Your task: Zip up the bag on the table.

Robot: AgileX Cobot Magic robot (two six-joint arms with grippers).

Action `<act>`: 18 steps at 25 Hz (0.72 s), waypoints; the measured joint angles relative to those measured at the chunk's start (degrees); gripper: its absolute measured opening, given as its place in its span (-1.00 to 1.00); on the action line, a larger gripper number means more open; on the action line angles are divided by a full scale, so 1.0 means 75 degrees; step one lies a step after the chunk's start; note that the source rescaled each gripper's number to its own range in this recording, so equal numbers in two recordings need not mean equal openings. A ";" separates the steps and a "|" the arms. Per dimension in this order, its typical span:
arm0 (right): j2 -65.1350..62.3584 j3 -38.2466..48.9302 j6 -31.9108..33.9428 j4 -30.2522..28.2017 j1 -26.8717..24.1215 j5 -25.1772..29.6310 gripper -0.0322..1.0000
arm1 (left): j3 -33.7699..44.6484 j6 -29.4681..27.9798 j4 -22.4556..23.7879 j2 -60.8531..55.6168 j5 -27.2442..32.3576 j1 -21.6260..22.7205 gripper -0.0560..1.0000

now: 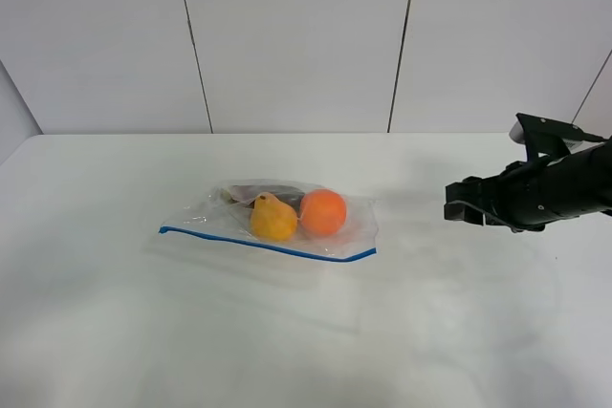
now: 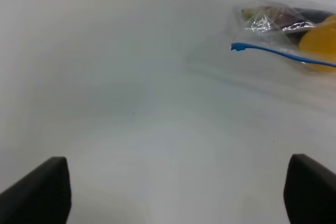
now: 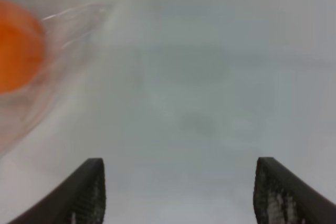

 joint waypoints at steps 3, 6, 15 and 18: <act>0.0000 0.0000 0.0544 -0.0577 0.0000 -0.0324 1.00 | 0.0000 0.0000 0.0000 0.0000 0.0000 0.0000 0.92; 0.0000 0.0000 0.0782 -0.0856 0.0000 -0.0600 1.00 | 0.0000 0.0000 0.0000 0.0000 0.0000 0.0000 0.92; 0.0000 0.0000 0.0832 -0.0975 0.0000 -0.1293 1.00 | 0.0000 0.0000 0.0000 0.0000 0.0000 0.0000 0.92; 0.0000 0.0000 0.0832 -0.1005 0.0000 -0.1375 1.00 | 0.0000 0.0000 0.0000 0.0000 0.0000 0.0000 0.92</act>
